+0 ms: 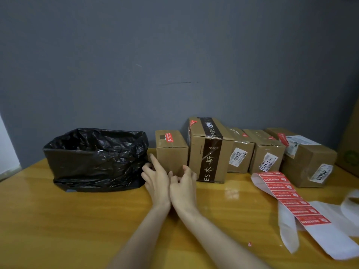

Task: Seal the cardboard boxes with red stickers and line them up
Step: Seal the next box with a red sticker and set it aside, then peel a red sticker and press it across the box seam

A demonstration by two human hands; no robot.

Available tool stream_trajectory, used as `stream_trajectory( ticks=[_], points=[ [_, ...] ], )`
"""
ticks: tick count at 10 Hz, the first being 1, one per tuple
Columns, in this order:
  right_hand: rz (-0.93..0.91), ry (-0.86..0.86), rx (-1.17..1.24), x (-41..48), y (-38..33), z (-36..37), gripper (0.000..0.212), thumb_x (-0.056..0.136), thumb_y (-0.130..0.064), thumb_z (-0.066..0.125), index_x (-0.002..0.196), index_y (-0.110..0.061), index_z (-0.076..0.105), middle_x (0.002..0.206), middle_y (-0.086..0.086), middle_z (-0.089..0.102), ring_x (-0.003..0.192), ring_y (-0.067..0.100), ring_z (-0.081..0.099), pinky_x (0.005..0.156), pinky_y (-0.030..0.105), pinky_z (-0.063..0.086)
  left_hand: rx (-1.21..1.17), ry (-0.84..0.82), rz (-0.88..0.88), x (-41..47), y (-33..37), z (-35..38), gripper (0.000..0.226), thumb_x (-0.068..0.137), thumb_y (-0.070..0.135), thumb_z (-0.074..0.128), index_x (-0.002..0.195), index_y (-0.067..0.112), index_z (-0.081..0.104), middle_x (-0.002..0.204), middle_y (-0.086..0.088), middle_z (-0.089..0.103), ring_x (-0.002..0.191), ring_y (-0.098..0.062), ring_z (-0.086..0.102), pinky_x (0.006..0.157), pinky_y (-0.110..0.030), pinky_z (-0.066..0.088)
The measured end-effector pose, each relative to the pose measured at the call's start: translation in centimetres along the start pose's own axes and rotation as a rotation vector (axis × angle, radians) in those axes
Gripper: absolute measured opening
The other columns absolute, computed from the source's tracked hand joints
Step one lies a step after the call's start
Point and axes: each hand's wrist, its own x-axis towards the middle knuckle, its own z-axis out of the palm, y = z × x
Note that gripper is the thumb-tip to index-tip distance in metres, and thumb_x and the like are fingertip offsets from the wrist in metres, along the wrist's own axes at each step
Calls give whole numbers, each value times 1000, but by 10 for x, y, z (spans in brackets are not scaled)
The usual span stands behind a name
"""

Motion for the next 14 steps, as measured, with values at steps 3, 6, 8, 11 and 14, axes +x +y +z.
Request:
stream_trajectory(
  ticks=[3, 6, 8, 11, 14],
  points=[
    [-170, 30, -2, -2, -1, 12, 50, 97, -16, 42, 144, -12, 25, 149, 0, 21, 133, 15, 34, 108, 29, 34, -127, 19, 44, 6, -7, -5, 69, 94, 19, 51, 149, 16, 9, 142, -16, 27, 108, -34, 53, 88, -44, 46],
    [-144, -36, 0, 8, -7, 15, 43, 94, -17, 45, 134, -13, 27, 154, 10, 4, 136, 26, 30, 107, 37, 36, -218, 34, 50, 3, -8, -5, 61, 94, 19, 51, 146, 17, 19, 140, -11, 35, 117, -30, 48, 79, -28, 33],
    [-86, -58, -16, 11, -5, 16, 46, 95, -24, 45, 135, -12, 27, 147, 7, 13, 124, 21, 41, 100, 26, 40, -284, 28, 65, 6, -10, -5, 64, 90, 13, 57, 144, 13, 22, 138, -12, 41, 122, -26, 45, 95, -30, 39],
    [-15, -108, 16, 22, -2, 20, 65, 97, -30, 40, 149, -12, 5, 156, 6, -1, 144, 21, 7, 114, 27, 12, -346, -147, 146, 4, -12, 1, 48, 102, 17, 35, 146, 19, 17, 146, -7, 35, 135, -20, 34, 85, -3, 33],
    [33, -158, -27, 40, -1, 18, 70, 97, -42, 38, 150, -15, 1, 158, 6, -7, 146, 20, -2, 117, 33, 5, -157, -311, 310, 9, -21, 7, 45, 102, 10, 28, 143, -6, 20, 153, -15, 22, 140, -24, 26, 87, -6, 37]
  ],
)
